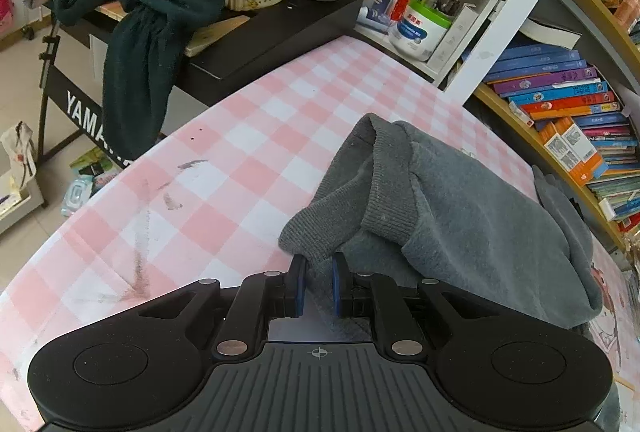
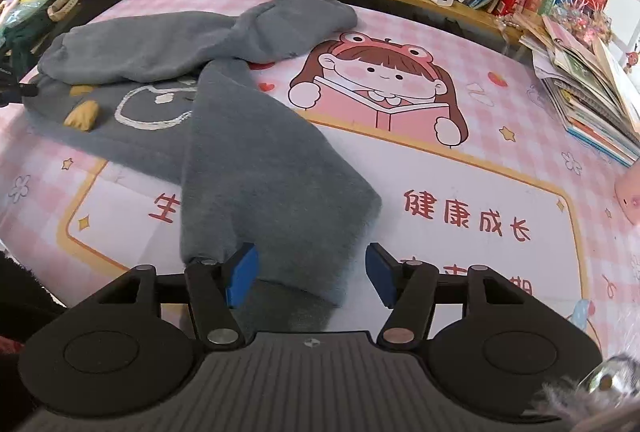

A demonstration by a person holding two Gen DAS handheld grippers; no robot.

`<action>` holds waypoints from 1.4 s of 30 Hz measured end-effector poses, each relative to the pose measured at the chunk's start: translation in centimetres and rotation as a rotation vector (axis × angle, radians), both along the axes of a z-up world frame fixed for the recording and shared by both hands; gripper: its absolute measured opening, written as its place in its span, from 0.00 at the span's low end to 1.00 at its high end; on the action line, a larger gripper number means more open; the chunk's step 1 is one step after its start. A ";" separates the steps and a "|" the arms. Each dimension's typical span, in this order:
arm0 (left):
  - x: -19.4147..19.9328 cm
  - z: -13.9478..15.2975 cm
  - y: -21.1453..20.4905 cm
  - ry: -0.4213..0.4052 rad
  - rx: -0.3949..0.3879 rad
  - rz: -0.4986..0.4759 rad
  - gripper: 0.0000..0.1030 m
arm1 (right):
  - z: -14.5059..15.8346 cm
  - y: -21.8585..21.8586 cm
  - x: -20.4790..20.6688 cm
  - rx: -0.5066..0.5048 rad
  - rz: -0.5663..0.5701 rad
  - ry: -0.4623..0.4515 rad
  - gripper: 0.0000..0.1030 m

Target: Fold clothes

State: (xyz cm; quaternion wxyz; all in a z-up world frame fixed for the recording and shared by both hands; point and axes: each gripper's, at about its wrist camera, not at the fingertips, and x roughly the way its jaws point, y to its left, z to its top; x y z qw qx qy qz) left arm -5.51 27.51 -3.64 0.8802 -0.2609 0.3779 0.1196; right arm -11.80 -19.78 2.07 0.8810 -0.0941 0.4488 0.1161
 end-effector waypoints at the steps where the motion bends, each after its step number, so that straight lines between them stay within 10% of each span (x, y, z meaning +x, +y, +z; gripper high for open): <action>1: 0.0 0.0 0.0 0.002 0.001 0.001 0.12 | -0.1 0.0 0.0 0.003 0.001 0.005 0.56; 10: 0.1 0.0 0.1 0.008 0.001 -0.001 0.12 | -0.1 -0.3 0.6 0.047 0.004 0.026 0.56; 20: 0.2 -0.2 0.3 0.008 -0.011 0.004 0.12 | -3.0 5.3 1.6 0.076 0.343 0.235 0.53; 22: 0.2 -0.2 0.4 0.007 -0.016 0.006 0.12 | -2.9 5.5 1.7 0.037 0.353 0.219 0.23; 35: 0.0 -0.5 0.5 -0.015 -0.050 0.054 0.12 | 3.1 -7.1 9.1 -0.085 -0.043 -0.084 0.18; 37: 0.0 -0.5 0.4 -0.016 -0.054 0.061 0.12 | 2.8 -7.9 10.8 -0.153 -0.118 -0.132 0.38; 42: 0.0 -0.5 0.4 -0.019 -0.060 0.071 0.13 | 3.1 -8.9 12.0 -0.214 -0.241 -0.209 0.42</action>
